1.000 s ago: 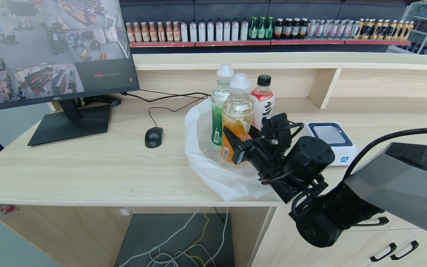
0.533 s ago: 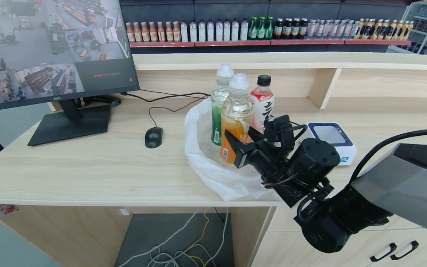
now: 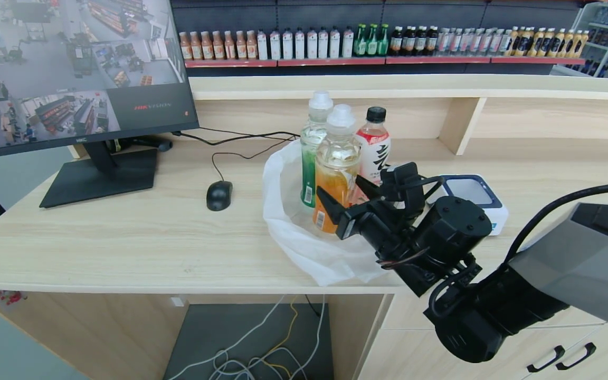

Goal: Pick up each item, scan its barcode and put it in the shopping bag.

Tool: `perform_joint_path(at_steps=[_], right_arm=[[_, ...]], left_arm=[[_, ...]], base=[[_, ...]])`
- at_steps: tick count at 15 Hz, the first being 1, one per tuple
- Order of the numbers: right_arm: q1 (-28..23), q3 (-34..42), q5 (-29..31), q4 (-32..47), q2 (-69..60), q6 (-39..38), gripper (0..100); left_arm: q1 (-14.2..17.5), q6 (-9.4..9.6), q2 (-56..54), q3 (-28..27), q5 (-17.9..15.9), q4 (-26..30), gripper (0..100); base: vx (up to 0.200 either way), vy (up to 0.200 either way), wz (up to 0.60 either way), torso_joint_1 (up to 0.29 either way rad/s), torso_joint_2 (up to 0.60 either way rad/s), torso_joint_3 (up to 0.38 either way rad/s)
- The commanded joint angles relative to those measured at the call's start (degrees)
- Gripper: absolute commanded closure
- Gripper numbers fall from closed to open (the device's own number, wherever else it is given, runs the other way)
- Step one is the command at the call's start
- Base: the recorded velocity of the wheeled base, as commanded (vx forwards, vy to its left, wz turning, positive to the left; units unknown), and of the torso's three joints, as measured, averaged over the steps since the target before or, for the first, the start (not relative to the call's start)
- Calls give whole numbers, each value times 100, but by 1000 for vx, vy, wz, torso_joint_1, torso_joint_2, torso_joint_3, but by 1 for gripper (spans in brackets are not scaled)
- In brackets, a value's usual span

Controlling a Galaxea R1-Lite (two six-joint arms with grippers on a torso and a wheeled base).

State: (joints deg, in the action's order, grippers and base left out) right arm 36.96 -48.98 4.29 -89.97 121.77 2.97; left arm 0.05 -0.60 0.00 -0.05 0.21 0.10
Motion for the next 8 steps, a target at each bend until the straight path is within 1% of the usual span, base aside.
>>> perform_joint_path(at_steps=[1, 3, 5, 6, 8], right_arm=[[48, 196, 2, -3, -198, 1, 0], [57, 407, 2, -3, -391, 1, 0], [83, 794, 2, -3, -699, 1, 0], [162, 1198, 2, -3, -1112, 10, 0], [153, 1813, 2, -3, -1832, 19, 0]], left_arm=[[4, -2, 0, -4, 6, -1, 0], [4, -2, 0, -4, 6, -1, 0], [4, -2, 0, -4, 6, -1, 0], [4, -2, 0, -4, -3, -1, 0], [4, -2, 0, 5, 6, -1, 0]], base=[[0, 0, 0, 0, 0, 0], [0, 0, 0, 0, 0, 0], [0, 0, 0, 0, 0, 0], [0, 0, 0, 0, 0, 0], [0, 0, 0, 0, 0, 0]])
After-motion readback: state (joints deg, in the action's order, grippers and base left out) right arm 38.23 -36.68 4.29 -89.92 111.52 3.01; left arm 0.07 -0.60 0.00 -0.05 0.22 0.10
